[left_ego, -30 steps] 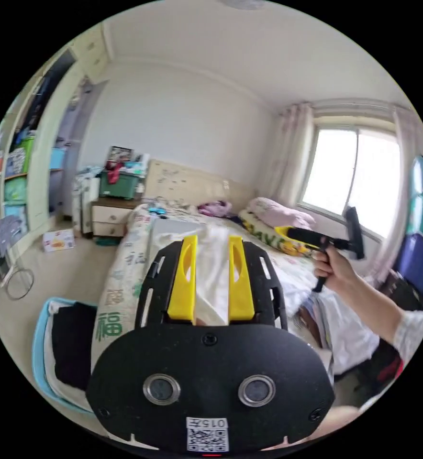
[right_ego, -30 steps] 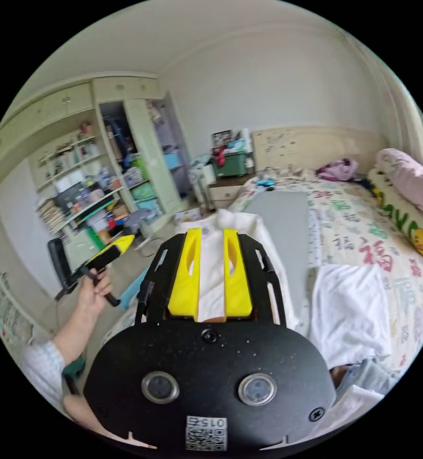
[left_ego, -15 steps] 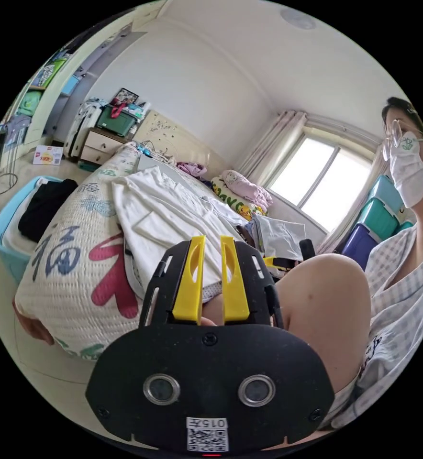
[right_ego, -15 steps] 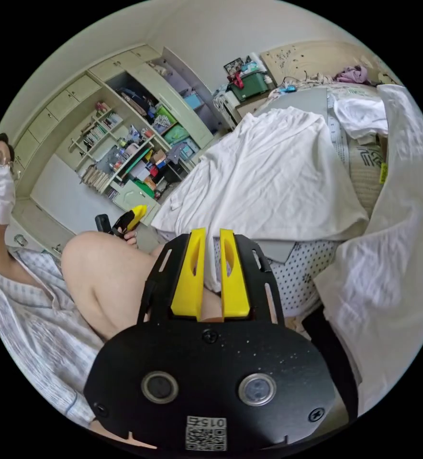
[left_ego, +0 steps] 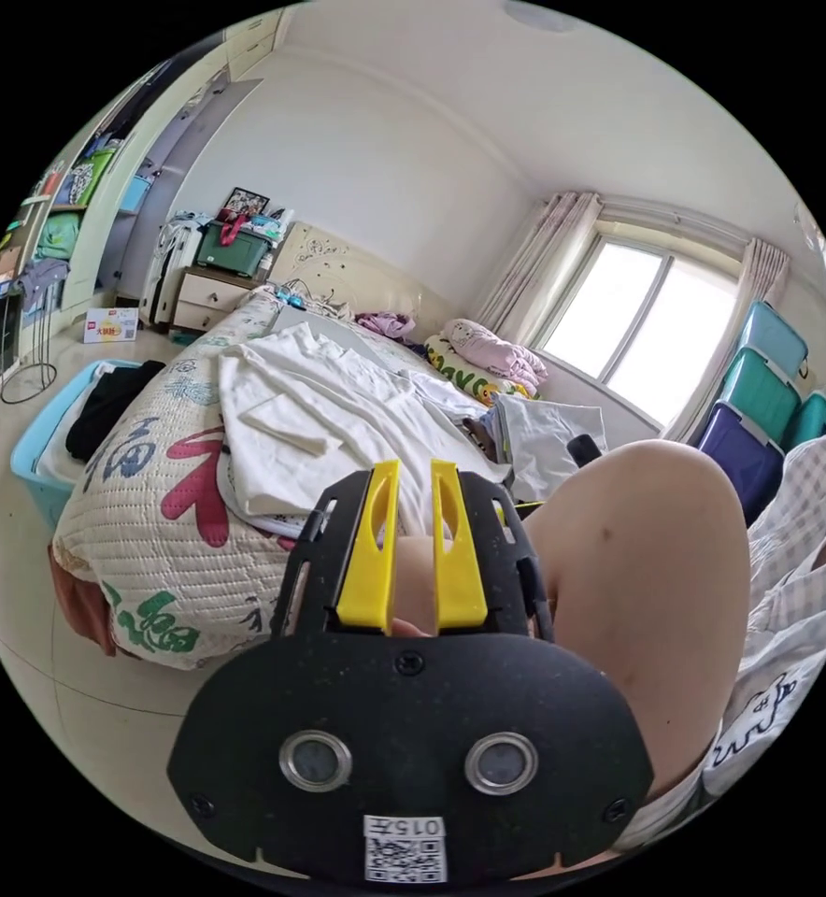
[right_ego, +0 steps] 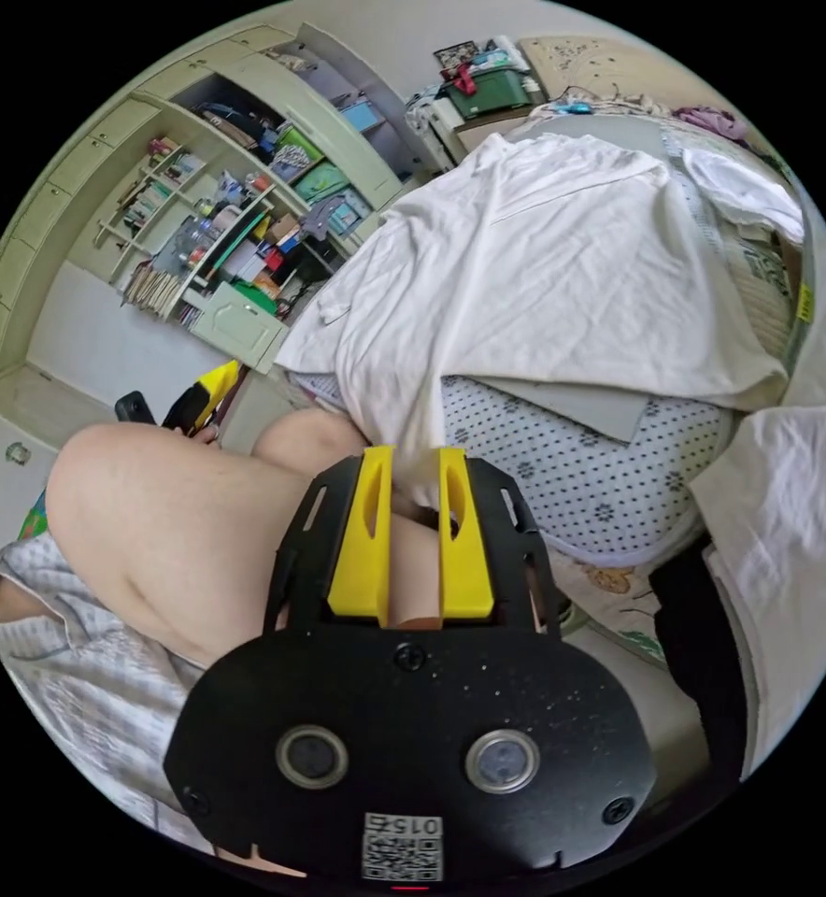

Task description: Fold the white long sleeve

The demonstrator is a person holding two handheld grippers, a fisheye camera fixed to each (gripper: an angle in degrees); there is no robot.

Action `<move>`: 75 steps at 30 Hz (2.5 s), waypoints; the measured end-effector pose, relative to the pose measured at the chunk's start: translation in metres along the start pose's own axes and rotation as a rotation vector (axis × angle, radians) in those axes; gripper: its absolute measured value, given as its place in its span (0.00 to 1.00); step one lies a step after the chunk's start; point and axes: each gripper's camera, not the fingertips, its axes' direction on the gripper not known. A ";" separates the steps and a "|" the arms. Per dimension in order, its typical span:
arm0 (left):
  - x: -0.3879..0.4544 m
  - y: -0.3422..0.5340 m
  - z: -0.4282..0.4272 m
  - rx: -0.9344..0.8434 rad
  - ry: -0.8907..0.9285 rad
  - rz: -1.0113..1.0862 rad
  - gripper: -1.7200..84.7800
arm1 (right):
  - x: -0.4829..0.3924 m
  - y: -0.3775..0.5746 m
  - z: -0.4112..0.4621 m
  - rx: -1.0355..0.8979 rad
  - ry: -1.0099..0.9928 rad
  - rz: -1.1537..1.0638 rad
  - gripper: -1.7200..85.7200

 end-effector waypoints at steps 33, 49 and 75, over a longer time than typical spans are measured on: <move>-0.028 0.009 -0.032 0.197 -0.004 -0.098 0.04 | -0.226 -0.094 0.069 0.025 -0.019 -0.707 0.08; -0.102 0.043 -0.118 0.471 -0.271 -0.428 0.03 | -0.199 -0.153 0.168 -0.232 0.238 -0.672 0.08; -0.228 -0.284 0.018 0.019 -0.827 -0.110 0.11 | 0.048 -0.329 -0.049 0.148 0.784 -0.120 0.08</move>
